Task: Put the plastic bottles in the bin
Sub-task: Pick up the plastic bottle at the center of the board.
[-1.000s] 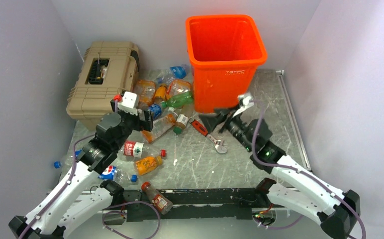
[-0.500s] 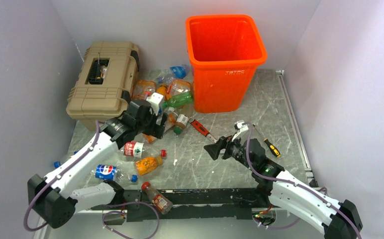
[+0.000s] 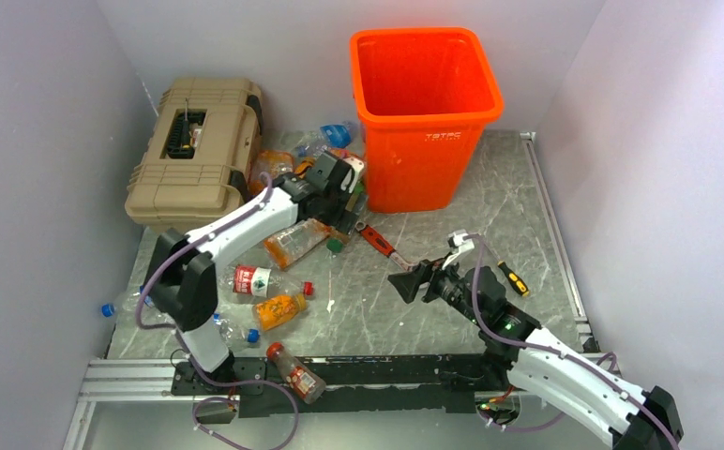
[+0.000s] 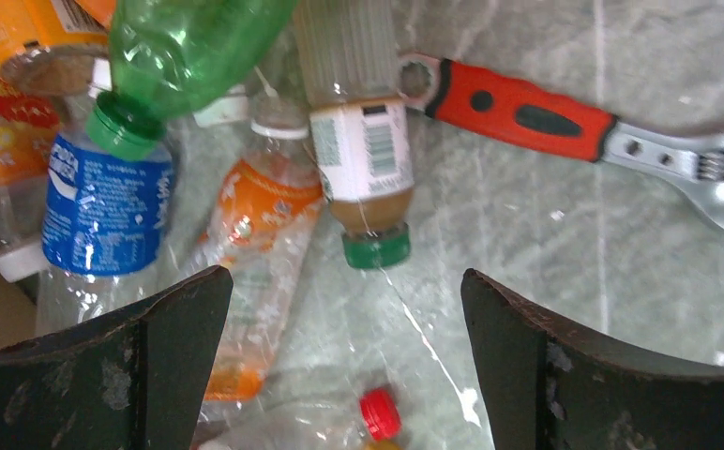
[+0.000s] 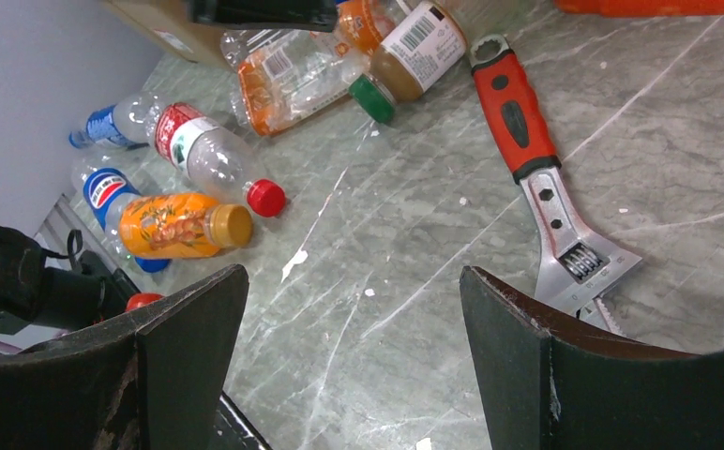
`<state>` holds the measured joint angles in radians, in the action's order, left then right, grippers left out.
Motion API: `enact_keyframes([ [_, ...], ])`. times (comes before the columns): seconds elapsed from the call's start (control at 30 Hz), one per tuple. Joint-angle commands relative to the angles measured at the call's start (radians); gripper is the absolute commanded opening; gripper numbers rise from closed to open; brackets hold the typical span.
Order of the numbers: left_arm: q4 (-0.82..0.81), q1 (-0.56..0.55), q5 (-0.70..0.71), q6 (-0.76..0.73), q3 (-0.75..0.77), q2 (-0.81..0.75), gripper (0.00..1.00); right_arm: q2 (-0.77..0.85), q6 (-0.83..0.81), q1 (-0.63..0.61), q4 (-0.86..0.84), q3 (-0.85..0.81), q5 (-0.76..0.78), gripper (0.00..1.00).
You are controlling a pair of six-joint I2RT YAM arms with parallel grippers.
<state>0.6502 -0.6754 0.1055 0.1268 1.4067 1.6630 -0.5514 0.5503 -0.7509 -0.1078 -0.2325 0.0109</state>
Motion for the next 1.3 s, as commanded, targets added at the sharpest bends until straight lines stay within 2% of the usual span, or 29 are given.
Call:
enact_keyframes([
  [0.0,-0.009,0.024,0.101,-0.055,0.106,0.073,0.98,0.063,-0.018,-0.003,0.023,0.002,0.03,0.88],
  [0.07,-0.028,0.052,0.105,-0.103,0.135,0.086,0.99,0.083,-0.02,-0.004,0.031,0.007,0.027,0.88],
  [0.2,-0.108,0.077,0.104,-0.36,0.111,0.066,0.99,0.112,-0.024,-0.003,0.04,0.01,0.022,0.88],
  [0.37,-0.18,0.119,-0.063,-0.596,0.042,0.046,1.0,0.106,-0.024,-0.004,0.028,0.011,-0.006,0.88],
  [0.57,-0.139,0.24,-0.374,-0.665,0.106,0.096,1.0,0.089,-0.014,-0.004,0.023,0.008,-0.077,0.87],
  [0.7,-0.205,0.261,-0.461,-0.771,0.07,0.107,0.99,0.108,-0.007,-0.003,0.038,0.014,-0.083,0.87],
  [0.83,-0.192,0.296,-0.552,-0.795,0.114,0.171,0.98,0.117,-0.004,-0.004,0.044,0.02,-0.082,0.87],
  [1.0,-0.201,0.297,-0.599,-0.826,0.167,0.233,0.98,0.095,-0.004,-0.004,0.03,0.024,-0.079,0.87],
  [1.27,-0.21,0.294,-0.544,-0.828,0.242,0.341,0.97,0.081,-0.006,-0.003,0.016,0.03,-0.064,0.87],
])
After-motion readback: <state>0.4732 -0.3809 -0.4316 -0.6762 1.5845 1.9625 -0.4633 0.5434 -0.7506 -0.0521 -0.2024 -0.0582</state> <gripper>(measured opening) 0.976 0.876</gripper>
